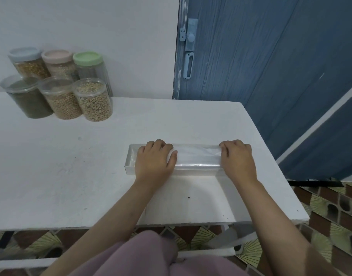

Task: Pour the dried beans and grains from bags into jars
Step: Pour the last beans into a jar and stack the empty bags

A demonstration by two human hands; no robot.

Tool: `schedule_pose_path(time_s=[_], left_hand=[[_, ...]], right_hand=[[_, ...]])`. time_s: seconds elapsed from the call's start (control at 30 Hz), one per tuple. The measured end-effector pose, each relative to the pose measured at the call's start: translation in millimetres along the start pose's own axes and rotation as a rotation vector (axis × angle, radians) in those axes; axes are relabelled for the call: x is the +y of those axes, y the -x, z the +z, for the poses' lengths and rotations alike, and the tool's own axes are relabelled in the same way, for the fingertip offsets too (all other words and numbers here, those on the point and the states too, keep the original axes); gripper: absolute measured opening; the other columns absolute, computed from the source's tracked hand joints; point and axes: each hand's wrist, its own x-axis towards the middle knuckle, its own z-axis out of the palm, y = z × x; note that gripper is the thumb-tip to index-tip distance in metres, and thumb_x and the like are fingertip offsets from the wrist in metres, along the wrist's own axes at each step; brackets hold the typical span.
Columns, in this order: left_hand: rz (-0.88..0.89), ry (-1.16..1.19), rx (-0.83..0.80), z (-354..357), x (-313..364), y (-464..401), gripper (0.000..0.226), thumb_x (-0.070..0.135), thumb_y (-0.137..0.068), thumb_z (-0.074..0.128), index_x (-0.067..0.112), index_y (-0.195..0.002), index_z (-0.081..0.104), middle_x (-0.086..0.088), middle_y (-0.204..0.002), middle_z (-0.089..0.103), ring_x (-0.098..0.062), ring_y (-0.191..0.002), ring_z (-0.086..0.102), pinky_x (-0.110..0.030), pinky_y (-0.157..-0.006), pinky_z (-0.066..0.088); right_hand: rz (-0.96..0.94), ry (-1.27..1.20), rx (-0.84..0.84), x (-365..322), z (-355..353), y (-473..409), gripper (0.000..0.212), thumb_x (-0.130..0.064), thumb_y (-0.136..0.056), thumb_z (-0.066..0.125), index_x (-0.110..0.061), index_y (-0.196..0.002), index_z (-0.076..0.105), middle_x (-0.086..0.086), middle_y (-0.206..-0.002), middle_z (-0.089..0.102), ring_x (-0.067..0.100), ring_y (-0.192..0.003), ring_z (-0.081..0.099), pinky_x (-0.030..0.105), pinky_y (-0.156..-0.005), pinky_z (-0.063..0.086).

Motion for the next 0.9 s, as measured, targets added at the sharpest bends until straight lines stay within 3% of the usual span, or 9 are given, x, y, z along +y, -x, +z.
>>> schedule_pose_path(time_s=[0.13, 0.27, 0.4, 0.5, 0.67, 0.77, 0.83, 0.9], left_hand=[[-0.022, -0.025, 0.009, 0, 1, 0, 0.044, 0.042, -0.090, 0.033, 0.019, -0.092, 0.070, 0.004, -0.093, 0.064, -0.024, -0.086, 0.059, -0.038, -0.080, 0.040], [0.057, 0.013, 0.032, -1, 6, -3, 0.047, 0.050, -0.093, 0.036, 0.021, -0.106, 0.070, 0.005, -0.108, 0.066, -0.020, -0.101, 0.060, -0.036, -0.094, 0.030], [0.080, 0.001, 0.005, 4, 12, -4, 0.048, 0.055, -0.092, 0.037, 0.023, -0.105, 0.071, 0.007, -0.106, 0.067, -0.019, -0.101, 0.061, -0.034, -0.095, 0.026], [0.075, -0.024, 0.021, 7, 12, -2, 0.046, 0.053, -0.092, 0.039, 0.022, -0.104, 0.071, 0.006, -0.104, 0.068, -0.020, -0.099, 0.063, -0.035, -0.095, 0.028], [0.077, -0.059, 0.057, 8, 14, -1, 0.045, 0.046, -0.094, 0.038, 0.017, -0.104, 0.071, 0.001, -0.104, 0.068, -0.024, -0.095, 0.063, -0.037, -0.093, 0.031], [0.093, -0.049, 0.081, 8, 12, 0, 0.043, 0.044, -0.096, 0.036, 0.021, -0.111, 0.069, 0.003, -0.107, 0.066, -0.023, -0.097, 0.062, -0.037, -0.093, 0.032], [0.087, -0.041, 0.068, 8, 13, 0, 0.041, 0.044, -0.096, 0.036, 0.026, -0.111, 0.069, 0.005, -0.107, 0.066, -0.022, -0.097, 0.061, -0.038, -0.092, 0.034], [0.066, -0.043, 0.045, 8, 14, -1, 0.040, 0.045, -0.094, 0.036, 0.027, -0.106, 0.070, 0.007, -0.103, 0.066, -0.022, -0.095, 0.061, -0.039, -0.091, 0.035]], right_hand=[[0.040, -0.047, -0.125, -5, -10, -11, 0.029, -0.017, -0.103, 0.040, -0.010, -0.115, 0.065, 0.012, -0.108, 0.057, 0.027, -0.094, 0.054, 0.031, -0.075, 0.041], [0.112, -0.257, -0.137, -5, -17, -14, 0.022, -0.017, -0.098, 0.054, -0.013, -0.117, 0.063, 0.004, -0.113, 0.062, 0.018, -0.105, 0.054, 0.022, -0.079, 0.036], [0.194, -0.049, -0.004, -8, -16, 0, 0.035, -0.030, -0.099, 0.054, -0.015, -0.130, 0.053, 0.009, -0.133, 0.048, 0.032, -0.122, 0.038, 0.037, -0.093, 0.040], [0.197, -0.141, -0.058, -1, -16, 1, 0.034, -0.023, -0.103, 0.044, -0.008, -0.132, 0.055, 0.014, -0.126, 0.057, 0.033, -0.120, 0.044, 0.033, -0.086, 0.038], [0.215, -0.393, -0.028, 3, -19, 0, 0.029, -0.012, -0.101, 0.048, -0.010, -0.124, 0.065, 0.003, -0.120, 0.066, 0.020, -0.115, 0.058, 0.015, -0.085, 0.034], [0.248, -0.481, -0.028, 9, -23, -4, 0.029, -0.006, -0.097, 0.051, -0.016, -0.118, 0.067, -0.003, -0.104, 0.063, 0.013, -0.095, 0.059, 0.017, -0.078, 0.040], [0.214, -0.395, -0.034, 10, -22, -5, 0.030, -0.002, -0.093, 0.048, -0.012, -0.113, 0.069, 0.000, -0.104, 0.065, 0.013, -0.092, 0.057, 0.017, -0.076, 0.038], [0.154, -0.145, -0.121, 6, -14, -5, 0.024, -0.005, -0.095, 0.046, -0.005, -0.102, 0.069, 0.007, -0.104, 0.064, 0.021, -0.093, 0.058, 0.023, -0.072, 0.038]])
